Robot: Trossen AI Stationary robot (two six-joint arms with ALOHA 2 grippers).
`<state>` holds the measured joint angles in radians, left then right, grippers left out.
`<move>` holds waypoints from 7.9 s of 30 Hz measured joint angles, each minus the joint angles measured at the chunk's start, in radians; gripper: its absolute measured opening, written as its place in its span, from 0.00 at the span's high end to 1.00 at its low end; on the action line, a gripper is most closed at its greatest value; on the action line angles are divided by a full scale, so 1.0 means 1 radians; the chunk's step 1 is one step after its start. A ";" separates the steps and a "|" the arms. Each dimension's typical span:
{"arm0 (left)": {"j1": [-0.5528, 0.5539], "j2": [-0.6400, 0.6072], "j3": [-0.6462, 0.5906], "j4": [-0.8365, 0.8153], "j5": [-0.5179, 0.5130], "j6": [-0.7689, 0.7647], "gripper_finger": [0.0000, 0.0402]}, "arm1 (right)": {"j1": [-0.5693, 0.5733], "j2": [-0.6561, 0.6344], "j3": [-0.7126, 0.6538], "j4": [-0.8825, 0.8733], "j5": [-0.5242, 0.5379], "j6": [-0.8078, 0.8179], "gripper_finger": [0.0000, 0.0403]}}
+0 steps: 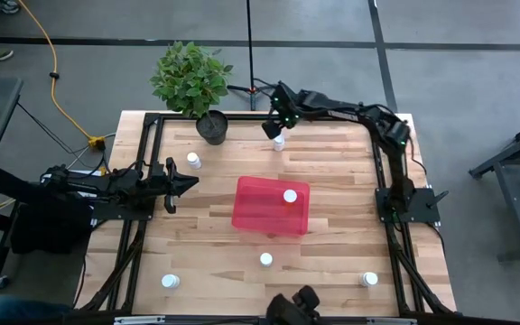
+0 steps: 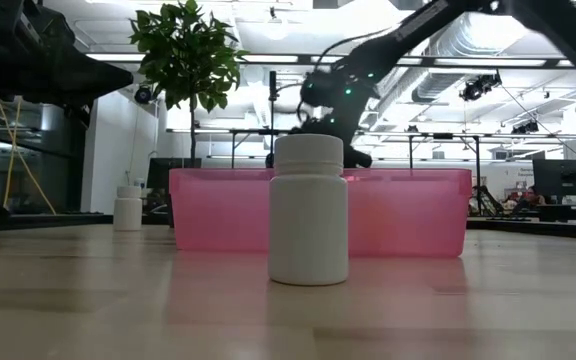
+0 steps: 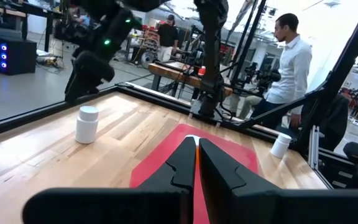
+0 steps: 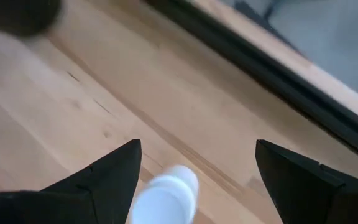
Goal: Pick and place pill bottles into a basket
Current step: Put the white medicine bottle into the bin
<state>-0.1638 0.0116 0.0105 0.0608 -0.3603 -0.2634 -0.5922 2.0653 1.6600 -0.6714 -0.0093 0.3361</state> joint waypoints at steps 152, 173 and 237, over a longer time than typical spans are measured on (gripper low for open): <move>0.000 0.000 0.000 0.000 0.004 0.004 0.86 | 0.068 0.218 0.223 -0.336 -0.040 0.037 0.60; 0.000 0.000 0.000 -0.001 0.004 0.004 0.86 | 0.082 0.191 0.344 -0.525 -0.068 -0.056 0.60; 0.000 0.000 0.000 -0.001 0.004 0.030 0.86 | 0.491 0.192 0.608 -0.739 -0.062 -0.109 0.58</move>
<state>-0.1638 0.0117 0.0108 0.0601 -0.3565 -0.2333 -0.1008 2.2570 2.2680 -1.4105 -0.0709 0.2269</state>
